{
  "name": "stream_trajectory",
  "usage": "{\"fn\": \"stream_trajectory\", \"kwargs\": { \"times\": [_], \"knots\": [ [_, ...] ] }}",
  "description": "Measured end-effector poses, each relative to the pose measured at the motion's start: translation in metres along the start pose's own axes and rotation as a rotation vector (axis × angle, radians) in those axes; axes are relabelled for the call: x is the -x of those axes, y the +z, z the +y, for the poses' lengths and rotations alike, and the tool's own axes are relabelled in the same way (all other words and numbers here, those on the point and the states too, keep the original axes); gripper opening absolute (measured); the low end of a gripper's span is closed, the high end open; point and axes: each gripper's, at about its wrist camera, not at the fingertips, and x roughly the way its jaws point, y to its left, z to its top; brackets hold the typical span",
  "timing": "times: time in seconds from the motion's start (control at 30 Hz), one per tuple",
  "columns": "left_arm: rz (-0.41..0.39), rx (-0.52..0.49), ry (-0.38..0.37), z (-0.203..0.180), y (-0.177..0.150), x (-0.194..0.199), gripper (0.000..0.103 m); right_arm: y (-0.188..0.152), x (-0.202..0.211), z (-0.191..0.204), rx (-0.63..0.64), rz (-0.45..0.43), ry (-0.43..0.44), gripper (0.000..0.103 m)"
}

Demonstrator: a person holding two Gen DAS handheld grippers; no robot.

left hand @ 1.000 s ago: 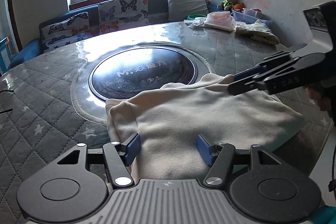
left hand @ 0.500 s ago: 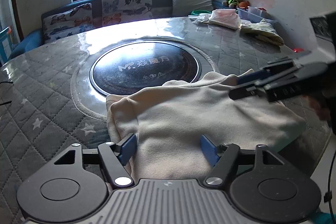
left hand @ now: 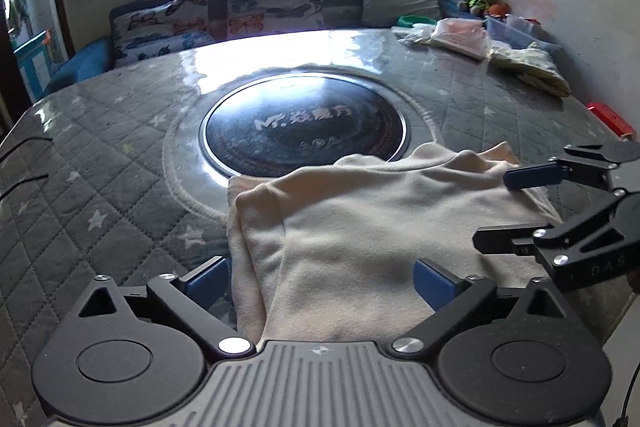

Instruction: Fold clothes

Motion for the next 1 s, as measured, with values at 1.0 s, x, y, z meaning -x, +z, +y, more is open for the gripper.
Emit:
{"fn": "stream_trajectory", "kwargs": {
  "times": [1.0],
  "knots": [
    [0.121,0.138,0.022,0.013,-0.001,-0.017,0.103,0.0,-0.011,0.014,0.033,0.029,-0.018,0.103]
  ]
}}
